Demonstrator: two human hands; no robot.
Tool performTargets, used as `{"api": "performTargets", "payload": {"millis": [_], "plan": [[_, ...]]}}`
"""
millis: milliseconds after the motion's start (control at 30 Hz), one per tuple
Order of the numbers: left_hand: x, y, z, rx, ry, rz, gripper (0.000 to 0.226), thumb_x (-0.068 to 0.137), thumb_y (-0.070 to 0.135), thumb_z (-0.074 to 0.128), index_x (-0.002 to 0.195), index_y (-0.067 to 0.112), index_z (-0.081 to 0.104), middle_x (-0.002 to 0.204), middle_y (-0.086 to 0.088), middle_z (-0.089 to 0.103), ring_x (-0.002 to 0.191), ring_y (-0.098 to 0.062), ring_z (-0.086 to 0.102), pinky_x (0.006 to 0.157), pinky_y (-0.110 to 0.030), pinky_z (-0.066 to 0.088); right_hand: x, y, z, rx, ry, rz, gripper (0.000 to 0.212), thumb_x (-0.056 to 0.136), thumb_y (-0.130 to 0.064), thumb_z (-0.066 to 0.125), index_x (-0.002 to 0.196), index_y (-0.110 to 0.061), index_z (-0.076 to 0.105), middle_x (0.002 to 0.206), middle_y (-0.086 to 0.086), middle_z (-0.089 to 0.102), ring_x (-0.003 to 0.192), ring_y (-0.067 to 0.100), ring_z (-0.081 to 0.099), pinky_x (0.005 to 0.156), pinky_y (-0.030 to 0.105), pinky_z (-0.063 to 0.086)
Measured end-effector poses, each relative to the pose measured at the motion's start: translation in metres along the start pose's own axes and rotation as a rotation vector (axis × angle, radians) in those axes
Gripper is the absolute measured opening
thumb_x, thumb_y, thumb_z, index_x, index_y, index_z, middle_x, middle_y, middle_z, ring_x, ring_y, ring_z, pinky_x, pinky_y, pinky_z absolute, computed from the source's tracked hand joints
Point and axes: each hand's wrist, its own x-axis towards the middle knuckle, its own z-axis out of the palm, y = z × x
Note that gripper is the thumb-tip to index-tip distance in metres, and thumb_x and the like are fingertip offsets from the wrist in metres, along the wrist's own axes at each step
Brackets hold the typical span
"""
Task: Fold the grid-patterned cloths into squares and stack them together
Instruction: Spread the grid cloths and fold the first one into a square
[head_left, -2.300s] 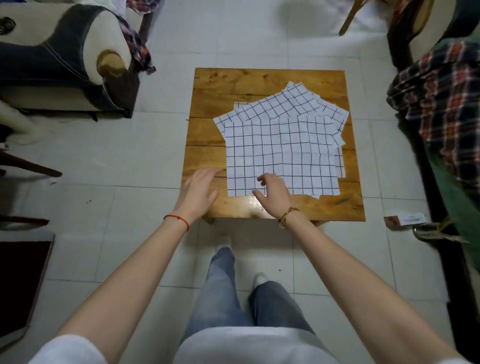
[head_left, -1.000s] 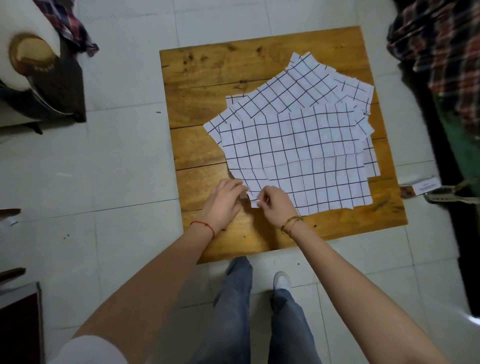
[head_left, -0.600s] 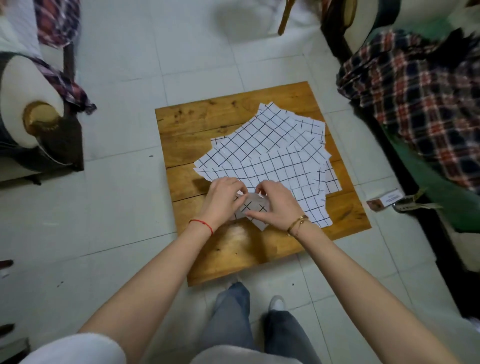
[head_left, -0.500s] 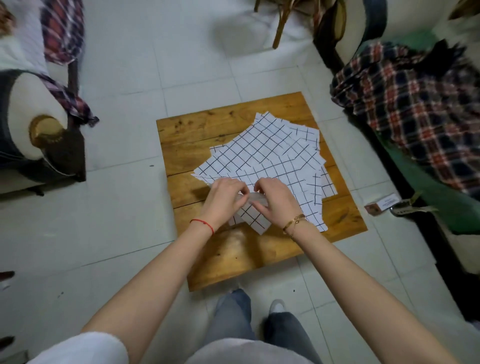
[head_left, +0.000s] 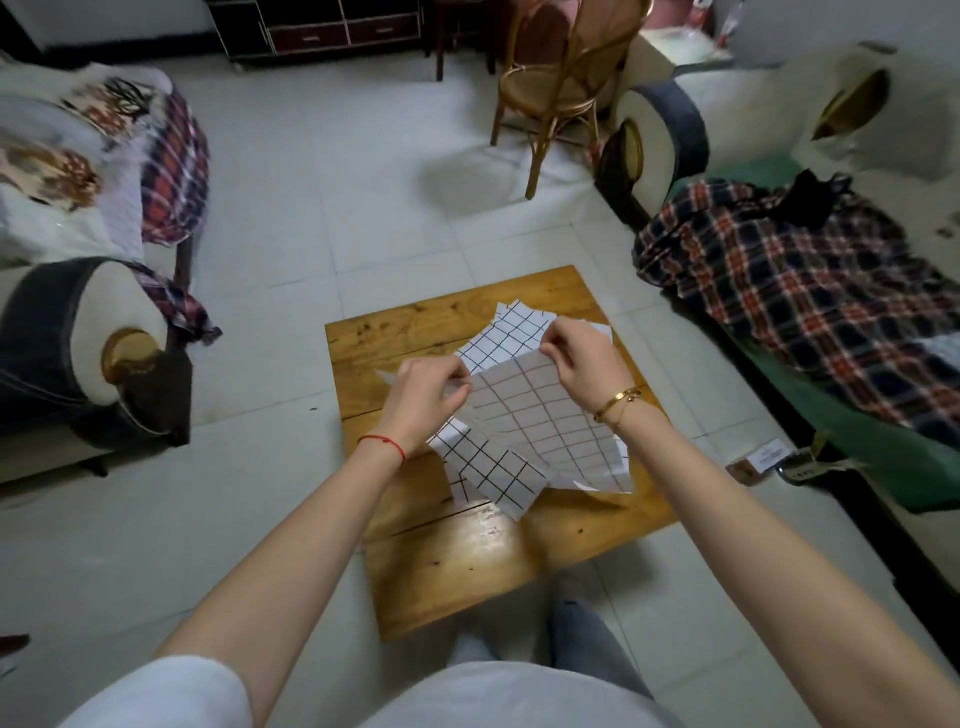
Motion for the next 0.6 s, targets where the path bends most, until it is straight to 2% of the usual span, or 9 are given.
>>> {"api": "performTargets", "payload": {"millis": [200, 400, 600], "plan": [[0.013, 0.010, -0.023, 0.055, 0.074, -0.030, 0.009, 0.088, 0.031, 0.063, 0.088, 0.022, 0.064, 0.085, 0.012, 0.065, 0.086, -0.016, 0.062, 0.093, -0.039, 0.045, 0.021, 0.020, -0.025, 0.013, 0.019, -0.050, 0.005, 0.093, -0.012, 0.050, 0.091, -0.010, 0.054, 0.085, 0.008, 0.062, 0.079, 0.025, 0.054, 0.067, 0.033, 0.040], [0.029, 0.027, -0.040, 0.065, 0.173, -0.065, 0.004, 0.085, 0.021, 0.067, 0.089, 0.020, 0.065, 0.082, 0.007, 0.069, 0.081, -0.016, 0.065, 0.084, -0.039, 0.052, 0.043, 0.048, -0.054, 0.039, 0.014, -0.101, 0.008, 0.088, -0.005, 0.050, 0.090, -0.011, 0.055, 0.085, 0.008, 0.063, 0.083, 0.029, 0.056, 0.071, 0.040, 0.046], [0.047, 0.048, -0.045, 0.128, 0.254, -0.092, 0.005, 0.085, 0.018, 0.067, 0.089, 0.020, 0.066, 0.085, 0.009, 0.070, 0.083, -0.013, 0.066, 0.089, -0.040, 0.051, 0.066, 0.077, -0.087, 0.011, -0.014, -0.154, 0.013, 0.086, -0.001, 0.051, 0.093, -0.011, 0.054, 0.087, 0.010, 0.063, 0.082, 0.030, 0.058, 0.071, 0.039, 0.047]]}}
